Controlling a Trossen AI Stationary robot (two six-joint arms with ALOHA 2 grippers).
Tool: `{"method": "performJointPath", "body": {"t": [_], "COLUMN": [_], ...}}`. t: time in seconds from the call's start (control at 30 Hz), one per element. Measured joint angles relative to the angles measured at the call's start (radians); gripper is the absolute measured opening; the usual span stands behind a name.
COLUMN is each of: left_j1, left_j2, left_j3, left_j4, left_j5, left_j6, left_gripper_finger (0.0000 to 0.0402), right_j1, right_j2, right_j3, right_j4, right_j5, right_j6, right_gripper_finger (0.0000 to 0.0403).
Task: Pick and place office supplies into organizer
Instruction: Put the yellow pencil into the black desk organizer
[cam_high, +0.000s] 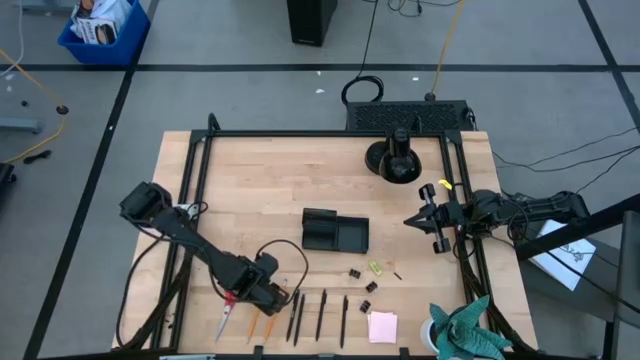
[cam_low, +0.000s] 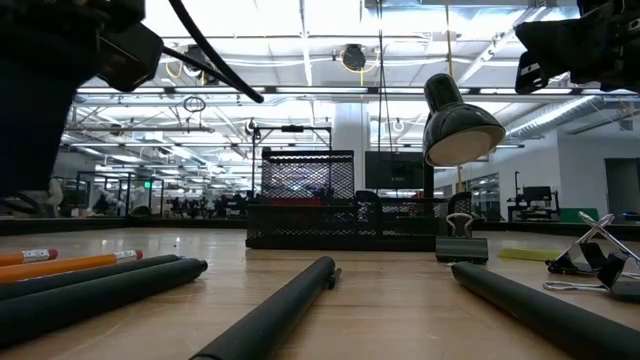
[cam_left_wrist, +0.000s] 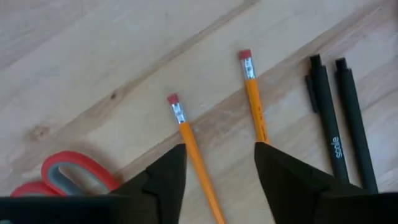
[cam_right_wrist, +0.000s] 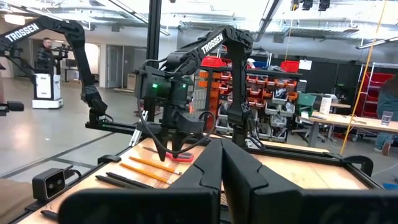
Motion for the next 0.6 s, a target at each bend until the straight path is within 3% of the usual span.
{"method": "performJointPath", "body": {"t": [0.13,0.4,0.6], "left_j1": [0.012,0.012,0.008], "left_j2": [0.000,0.000,0.000], "left_j3": [-0.005,-0.054,-0.106], "left_j4": [0.002,0.012,0.123], "left_j5": [0.000,0.010,0.025], "left_j6": [0.023,0.008,0.005], "left_gripper_finger": [0.0210,0.0185,0.0175], "right_j1": [0.000,0.000,0.000], "right_j2": [0.000,0.000,0.000], "right_j3": [0.000,0.000,0.000], "right_j4": [0.000,0.000,0.000], "right_j5": [0.000,0.000,0.000], "right_j6": [0.000,0.001,0.001], "right_gripper_finger": [0.0000,0.0000,0.0000]}}
